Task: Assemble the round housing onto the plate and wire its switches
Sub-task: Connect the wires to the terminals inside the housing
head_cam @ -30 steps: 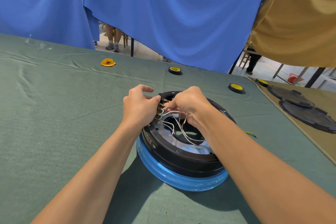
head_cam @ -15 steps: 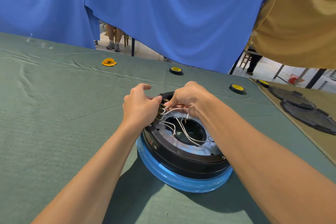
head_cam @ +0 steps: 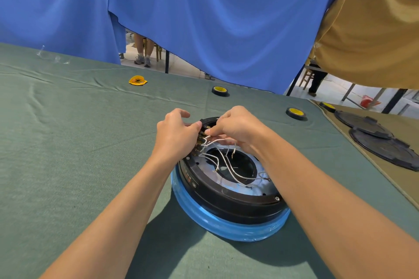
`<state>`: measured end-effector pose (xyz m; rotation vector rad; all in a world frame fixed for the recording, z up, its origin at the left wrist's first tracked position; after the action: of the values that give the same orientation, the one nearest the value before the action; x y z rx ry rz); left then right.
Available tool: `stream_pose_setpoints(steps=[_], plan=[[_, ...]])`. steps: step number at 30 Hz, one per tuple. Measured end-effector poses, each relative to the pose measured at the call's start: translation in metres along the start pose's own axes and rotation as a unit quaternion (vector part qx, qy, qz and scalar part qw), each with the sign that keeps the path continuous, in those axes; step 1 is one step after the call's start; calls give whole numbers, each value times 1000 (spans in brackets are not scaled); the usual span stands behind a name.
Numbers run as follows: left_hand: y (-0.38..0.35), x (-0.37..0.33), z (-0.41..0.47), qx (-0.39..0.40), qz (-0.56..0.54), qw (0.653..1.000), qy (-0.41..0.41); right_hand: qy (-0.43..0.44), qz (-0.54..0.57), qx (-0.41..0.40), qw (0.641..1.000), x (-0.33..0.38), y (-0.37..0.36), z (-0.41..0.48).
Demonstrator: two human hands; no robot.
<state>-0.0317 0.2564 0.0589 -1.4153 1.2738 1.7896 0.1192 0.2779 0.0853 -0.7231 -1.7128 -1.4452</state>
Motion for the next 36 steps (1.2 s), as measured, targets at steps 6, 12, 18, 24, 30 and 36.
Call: stream_pose_setpoints(steps=[6, 12, 18, 24, 30, 36], plan=[[18, -1, -4, -21, 46, 998, -28, 207, -251, -105, 940, 37, 14, -19], [20, 4, -7, -8, 63, 998, -4, 222, -303, -19, 926, 32, -8, -20], [26, 8, -11, -8, 46, 999, 16, 200, -295, 32, 934, 30, -15, -17], [24, 16, -13, -4, -7, 999, 45, 149, -274, 72, 947, 26, -12, -12], [22, 18, -12, -7, -23, 999, 47, 129, -297, 83, 942, 29, -11, -7], [22, 20, -13, -3, -36, 998, 45, 132, -377, 102, 911, 38, -16, -6]])
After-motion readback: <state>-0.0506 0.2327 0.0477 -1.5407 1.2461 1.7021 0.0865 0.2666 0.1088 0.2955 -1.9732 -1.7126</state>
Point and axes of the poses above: each hand's wrist, its own z-axis towards the middle knuckle, its own y-axis out of the back of the hand, x = y × z, the point moved 9 cm from there along z, towards the middle knuckle, and after that the axes turned 9 degrees about y, right-handed, at the moved point
